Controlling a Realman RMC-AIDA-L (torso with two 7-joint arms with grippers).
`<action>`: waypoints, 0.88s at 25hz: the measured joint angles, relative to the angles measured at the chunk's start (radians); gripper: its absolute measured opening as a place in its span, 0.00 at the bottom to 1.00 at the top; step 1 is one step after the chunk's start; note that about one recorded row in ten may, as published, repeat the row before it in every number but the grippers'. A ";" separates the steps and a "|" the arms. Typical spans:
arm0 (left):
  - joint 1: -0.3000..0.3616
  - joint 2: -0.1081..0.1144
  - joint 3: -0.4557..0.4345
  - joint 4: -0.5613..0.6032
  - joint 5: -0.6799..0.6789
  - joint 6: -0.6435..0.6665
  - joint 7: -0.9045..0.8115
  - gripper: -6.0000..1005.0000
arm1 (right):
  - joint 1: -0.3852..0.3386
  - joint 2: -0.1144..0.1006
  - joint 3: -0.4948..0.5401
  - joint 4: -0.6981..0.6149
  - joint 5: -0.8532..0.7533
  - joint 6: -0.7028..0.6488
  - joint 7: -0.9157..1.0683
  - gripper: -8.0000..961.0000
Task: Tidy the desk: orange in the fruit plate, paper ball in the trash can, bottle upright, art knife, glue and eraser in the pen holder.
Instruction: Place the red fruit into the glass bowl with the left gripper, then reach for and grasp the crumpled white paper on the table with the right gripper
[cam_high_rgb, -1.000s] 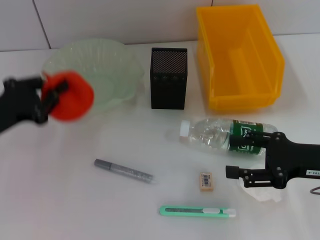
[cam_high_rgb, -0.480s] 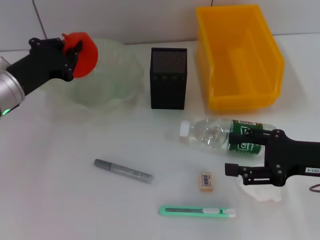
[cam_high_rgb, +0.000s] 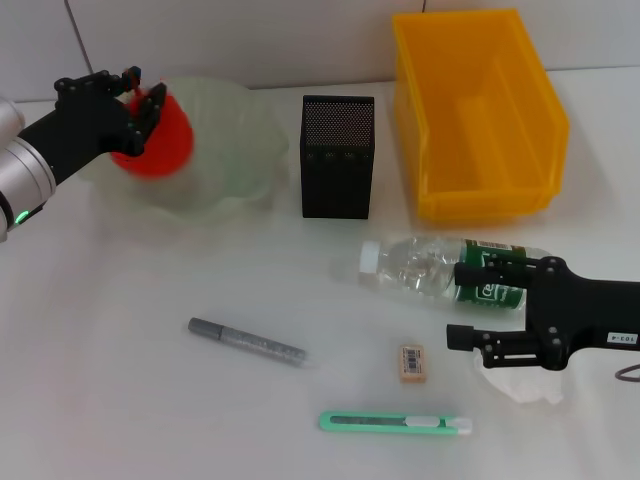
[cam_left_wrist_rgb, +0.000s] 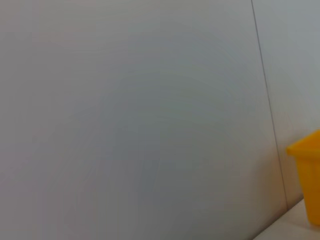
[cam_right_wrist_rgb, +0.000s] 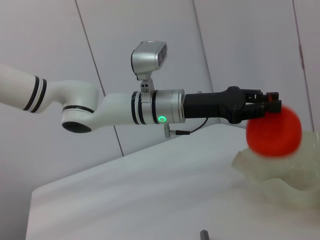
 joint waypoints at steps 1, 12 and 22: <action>0.002 0.000 0.001 0.000 -0.001 0.010 -0.004 0.21 | 0.000 0.000 0.003 0.000 0.002 -0.001 0.001 0.85; 0.165 0.019 0.082 0.112 0.019 0.329 -0.167 0.65 | -0.079 -0.006 0.003 -0.181 0.205 -0.067 0.154 0.85; 0.275 0.052 0.232 0.186 0.081 0.521 -0.233 0.83 | 0.010 -0.011 -0.160 -0.791 -0.108 -0.184 0.836 0.85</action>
